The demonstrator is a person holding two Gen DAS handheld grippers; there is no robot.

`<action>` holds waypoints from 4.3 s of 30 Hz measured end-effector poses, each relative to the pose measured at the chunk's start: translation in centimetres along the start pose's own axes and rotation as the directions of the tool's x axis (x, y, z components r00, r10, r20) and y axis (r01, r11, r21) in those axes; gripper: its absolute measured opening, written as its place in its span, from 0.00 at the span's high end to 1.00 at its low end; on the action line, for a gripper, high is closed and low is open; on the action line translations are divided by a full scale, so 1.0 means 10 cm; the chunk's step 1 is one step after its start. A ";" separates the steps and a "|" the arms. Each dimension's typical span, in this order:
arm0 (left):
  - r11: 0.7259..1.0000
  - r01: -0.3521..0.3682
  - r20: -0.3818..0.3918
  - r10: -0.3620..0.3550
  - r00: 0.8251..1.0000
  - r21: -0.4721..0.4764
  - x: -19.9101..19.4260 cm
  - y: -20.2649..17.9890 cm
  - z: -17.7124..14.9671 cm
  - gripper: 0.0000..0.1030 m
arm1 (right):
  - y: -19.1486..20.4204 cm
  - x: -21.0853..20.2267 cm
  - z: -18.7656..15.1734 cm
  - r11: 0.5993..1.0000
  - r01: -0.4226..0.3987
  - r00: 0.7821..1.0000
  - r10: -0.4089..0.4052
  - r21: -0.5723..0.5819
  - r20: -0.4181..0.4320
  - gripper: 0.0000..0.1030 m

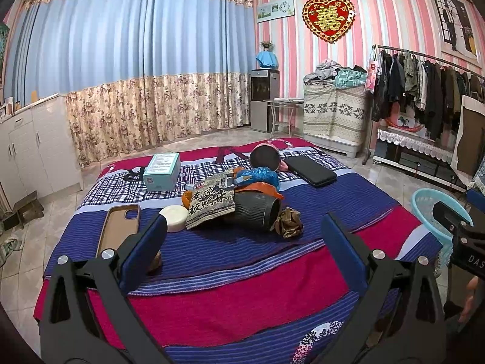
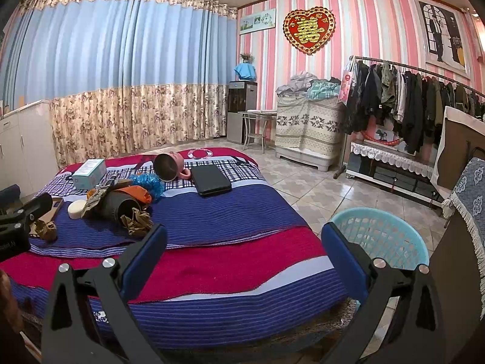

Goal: Collect trash

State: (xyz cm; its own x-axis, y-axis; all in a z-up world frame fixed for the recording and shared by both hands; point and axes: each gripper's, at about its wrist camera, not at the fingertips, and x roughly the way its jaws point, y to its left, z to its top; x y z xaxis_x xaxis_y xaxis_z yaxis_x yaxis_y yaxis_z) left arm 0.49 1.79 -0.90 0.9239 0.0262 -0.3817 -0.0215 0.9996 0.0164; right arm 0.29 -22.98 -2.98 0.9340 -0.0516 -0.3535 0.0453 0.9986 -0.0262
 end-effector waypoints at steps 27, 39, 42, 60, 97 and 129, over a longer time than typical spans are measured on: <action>1.000 -0.003 -0.006 0.003 1.000 0.004 0.02 0.04 -0.07 0.05 | 0.00 0.05 -0.05 1.000 -0.009 1.000 0.009 -0.003 -0.004 0.04; 0.999 -0.035 -0.042 0.035 0.998 0.000 0.19 0.19 -0.23 0.05 | -0.05 0.17 -0.11 0.999 -0.022 0.999 0.023 0.033 -0.031 0.04; 0.999 -0.053 -0.063 0.052 0.997 -0.010 0.27 0.31 -0.28 0.05 | -0.04 0.18 -0.11 1.000 -0.012 0.999 0.013 0.027 -0.034 0.04; 0.981 -0.179 -0.135 0.168 0.976 -0.074 0.53 1.15 -0.33 0.05 | 0.25 0.62 0.16 0.995 -0.083 0.991 0.078 -0.047 -0.108 0.04; 0.987 -0.128 -0.150 0.112 0.982 -0.098 1.17 1.47 0.06 0.52 | 1.49 1.81 -0.20 0.894 -0.439 0.837 0.370 -0.090 -0.404 0.53; 0.947 0.311 0.041 -0.315 0.948 0.084 1.14 -1.33 1.09 0.52 | -1.89 0.97 0.68 0.931 0.241 0.969 -0.216 0.276 -0.117 0.53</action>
State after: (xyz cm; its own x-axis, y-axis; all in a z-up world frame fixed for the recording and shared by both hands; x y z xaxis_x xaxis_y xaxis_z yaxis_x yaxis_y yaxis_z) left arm 15.46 -11.25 4.62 0.8987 -0.2900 -0.3291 0.2985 0.9541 -0.0257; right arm 10.88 -42.28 0.46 0.8541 -0.2668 -0.4465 0.3648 0.9192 0.1485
